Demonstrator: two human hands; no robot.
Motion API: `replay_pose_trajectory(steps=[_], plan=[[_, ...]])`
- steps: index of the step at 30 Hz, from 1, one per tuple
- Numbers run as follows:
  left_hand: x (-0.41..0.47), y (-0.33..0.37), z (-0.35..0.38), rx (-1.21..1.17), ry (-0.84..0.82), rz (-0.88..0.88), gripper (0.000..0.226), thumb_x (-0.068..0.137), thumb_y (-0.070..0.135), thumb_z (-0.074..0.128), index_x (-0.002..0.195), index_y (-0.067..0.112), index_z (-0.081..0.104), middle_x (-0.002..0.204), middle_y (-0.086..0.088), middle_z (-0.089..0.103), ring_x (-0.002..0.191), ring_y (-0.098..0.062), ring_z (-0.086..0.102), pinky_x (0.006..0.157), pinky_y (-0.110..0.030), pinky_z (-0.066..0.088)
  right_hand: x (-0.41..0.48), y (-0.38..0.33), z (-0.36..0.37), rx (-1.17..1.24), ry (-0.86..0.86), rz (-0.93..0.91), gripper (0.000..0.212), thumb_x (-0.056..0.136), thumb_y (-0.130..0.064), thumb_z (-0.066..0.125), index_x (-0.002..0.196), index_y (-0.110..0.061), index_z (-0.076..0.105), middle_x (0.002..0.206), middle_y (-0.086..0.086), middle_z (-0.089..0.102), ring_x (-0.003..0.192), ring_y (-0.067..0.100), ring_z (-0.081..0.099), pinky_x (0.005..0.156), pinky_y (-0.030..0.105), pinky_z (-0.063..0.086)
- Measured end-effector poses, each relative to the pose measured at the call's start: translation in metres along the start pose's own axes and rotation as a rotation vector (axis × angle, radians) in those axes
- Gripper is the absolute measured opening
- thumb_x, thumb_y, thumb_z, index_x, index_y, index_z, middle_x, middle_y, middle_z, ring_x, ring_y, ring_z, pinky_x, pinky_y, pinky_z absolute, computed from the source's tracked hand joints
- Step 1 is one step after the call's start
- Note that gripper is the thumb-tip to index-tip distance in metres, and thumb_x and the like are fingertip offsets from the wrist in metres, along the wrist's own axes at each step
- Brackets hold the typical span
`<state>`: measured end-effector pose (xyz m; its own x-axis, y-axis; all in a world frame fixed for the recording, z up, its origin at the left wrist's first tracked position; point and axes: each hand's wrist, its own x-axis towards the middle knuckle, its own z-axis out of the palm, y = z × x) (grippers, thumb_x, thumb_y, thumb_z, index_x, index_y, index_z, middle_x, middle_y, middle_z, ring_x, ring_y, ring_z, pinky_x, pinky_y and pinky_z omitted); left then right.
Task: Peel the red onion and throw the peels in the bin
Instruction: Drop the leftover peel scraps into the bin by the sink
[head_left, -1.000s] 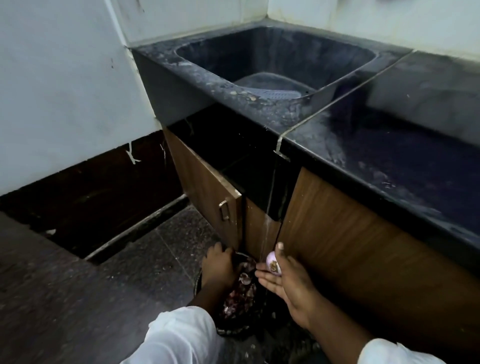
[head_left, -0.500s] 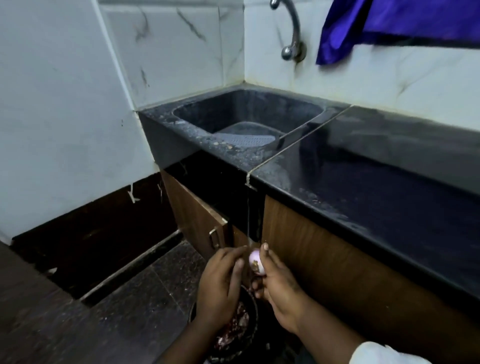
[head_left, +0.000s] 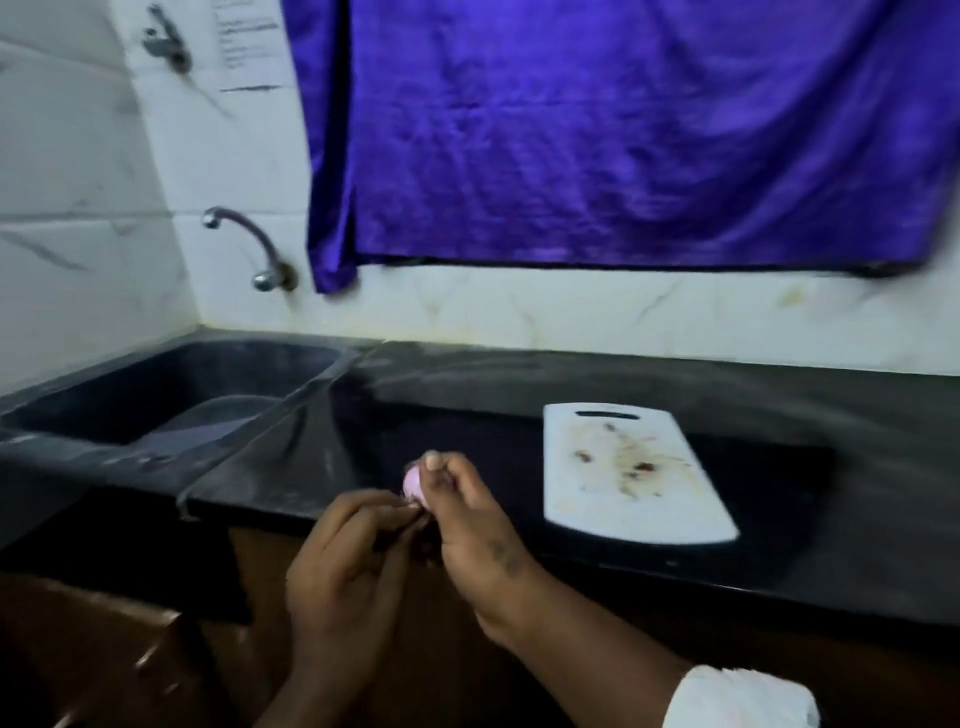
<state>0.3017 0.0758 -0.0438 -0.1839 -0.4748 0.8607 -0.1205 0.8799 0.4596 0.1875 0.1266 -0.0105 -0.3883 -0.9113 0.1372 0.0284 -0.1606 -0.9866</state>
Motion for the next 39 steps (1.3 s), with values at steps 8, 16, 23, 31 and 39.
replay_pose_trajectory(steps=[8, 16, 23, 31, 39], plan=[[0.049, 0.048, 0.146, -0.356, -0.381, -0.208, 0.014, 0.088, 0.011, 0.081, 0.08, 0.021, 0.074, 0.081, 0.009, 0.076, 0.081, -0.008, 0.073, 0.073, -0.021, 0.054, 0.015, -0.04, -0.161, -0.14, 0.379, -0.076, 0.041, 0.102, -0.052, 0.045, 0.099, -0.016, 0.063, 0.073, -0.006, 0.059, 0.067, 0.012, 0.053, 0.062, 0.022, 0.043], [0.094, 0.003, 0.26, -0.294, -0.762, -0.502, 0.034, 0.108, 0.046, 0.046, 0.135, 0.03, 0.06, 0.125, 0.014, 0.067, 0.116, -0.015, 0.063, 0.104, -0.042, 0.053, 0.09, -0.021, -0.265, 0.119, 0.581, 0.047, 0.043, 0.101, -0.058, 0.041, 0.101, -0.019, 0.059, 0.089, 0.013, 0.058, 0.076, 0.022, 0.058, 0.079, 0.032, 0.052], [0.111, -0.023, 0.296, -0.149, -1.167, -0.518, 0.085, 0.089, 0.09, 0.017, 0.155, 0.043, 0.042, 0.159, 0.022, 0.038, 0.15, -0.006, 0.032, 0.125, -0.034, 0.023, 0.121, -0.003, -0.277, 0.23, 0.624, 0.062, 0.039, 0.1, -0.058, 0.041, 0.095, -0.023, 0.056, 0.105, 0.021, 0.063, 0.088, 0.026, 0.063, 0.088, 0.038, 0.052], [0.098, -0.002, 0.269, -0.273, -1.356, -0.36, 0.089, 0.081, 0.095, 0.019, 0.155, 0.048, 0.037, 0.162, 0.028, 0.035, 0.15, 0.004, 0.031, 0.129, -0.032, 0.019, 0.126, -0.002, -0.276, 0.284, 0.661, 0.061, 0.041, 0.102, -0.055, 0.041, 0.11, -0.017, 0.054, 0.127, 0.03, 0.062, 0.091, 0.027, 0.063, 0.105, 0.05, 0.049], [0.072, 0.028, 0.232, -0.449, -1.282, -0.413, 0.05, 0.104, 0.057, 0.021, 0.145, 0.049, 0.048, 0.145, 0.034, 0.05, 0.139, 0.017, 0.04, 0.103, 0.002, 0.03, 0.12, -0.003, -0.274, 0.188, 0.606, 0.074, 0.047, 0.102, -0.055, 0.04, 0.111, -0.012, 0.058, 0.121, 0.031, 0.064, 0.099, 0.034, 0.069, 0.08, 0.031, 0.051]])
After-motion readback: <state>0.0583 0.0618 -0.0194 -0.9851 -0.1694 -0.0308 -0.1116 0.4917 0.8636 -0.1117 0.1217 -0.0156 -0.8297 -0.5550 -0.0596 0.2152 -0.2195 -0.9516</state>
